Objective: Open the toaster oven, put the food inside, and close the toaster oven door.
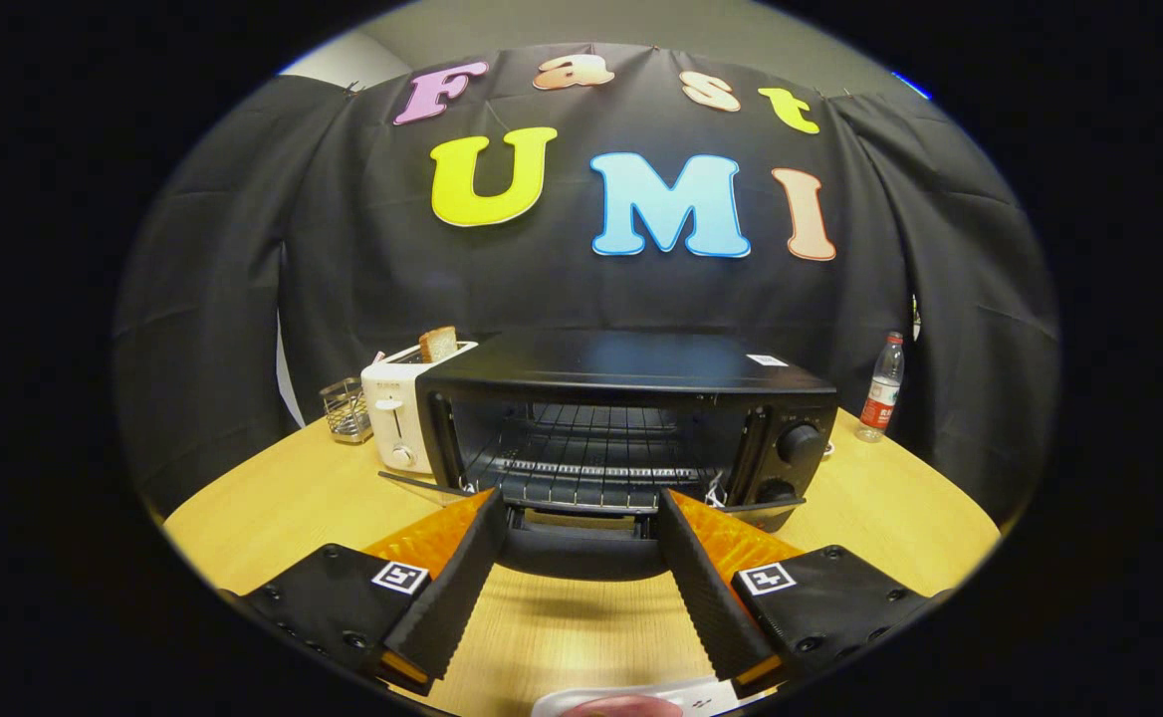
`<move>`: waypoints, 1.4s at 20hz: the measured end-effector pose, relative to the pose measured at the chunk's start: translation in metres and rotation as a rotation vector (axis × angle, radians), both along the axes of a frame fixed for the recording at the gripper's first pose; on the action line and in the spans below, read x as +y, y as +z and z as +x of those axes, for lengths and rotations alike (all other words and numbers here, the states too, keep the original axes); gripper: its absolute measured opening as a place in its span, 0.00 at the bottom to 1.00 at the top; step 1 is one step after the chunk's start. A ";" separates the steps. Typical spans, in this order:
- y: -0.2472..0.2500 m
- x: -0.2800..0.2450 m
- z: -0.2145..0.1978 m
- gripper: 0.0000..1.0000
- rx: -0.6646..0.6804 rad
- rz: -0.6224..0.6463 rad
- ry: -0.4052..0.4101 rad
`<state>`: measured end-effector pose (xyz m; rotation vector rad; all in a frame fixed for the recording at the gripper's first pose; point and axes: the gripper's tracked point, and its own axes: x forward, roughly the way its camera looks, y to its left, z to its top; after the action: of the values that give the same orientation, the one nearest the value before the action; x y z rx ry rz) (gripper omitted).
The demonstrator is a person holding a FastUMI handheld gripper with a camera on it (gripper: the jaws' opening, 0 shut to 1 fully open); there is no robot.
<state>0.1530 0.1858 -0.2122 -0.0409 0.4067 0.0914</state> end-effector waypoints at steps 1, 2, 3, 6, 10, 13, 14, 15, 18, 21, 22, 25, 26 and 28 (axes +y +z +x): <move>-0.002 0.000 -0.004 0.97 0.011 -0.002 0.002; -0.005 0.000 -0.007 0.97 0.018 -0.004 0.004; -0.008 0.000 -0.011 0.97 0.030 -0.007 0.007; -0.022 0.001 -0.021 0.97 0.071 -0.016 0.029; -0.029 0.001 -0.034 0.98 0.111 -0.009 0.040; -0.041 0.003 -0.042 0.98 0.163 -0.017 0.051; -0.046 0.003 -0.045 0.99 0.189 -0.013 0.051; -0.050 0.003 -0.048 1.00 0.214 -0.004 0.052; -0.049 0.006 -0.058 1.00 0.261 0.021 0.078; -0.033 0.010 -0.065 1.00 0.289 0.064 0.139; -0.029 0.008 -0.069 1.00 0.305 0.084 0.160; -0.020 -0.006 -0.080 0.99 0.374 0.126 0.203; -0.018 -0.012 -0.080 0.99 0.395 0.136 0.214; -0.017 -0.022 -0.085 0.98 0.453 0.154 0.237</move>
<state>0.0677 0.1634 -0.2291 0.0853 0.8453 0.3695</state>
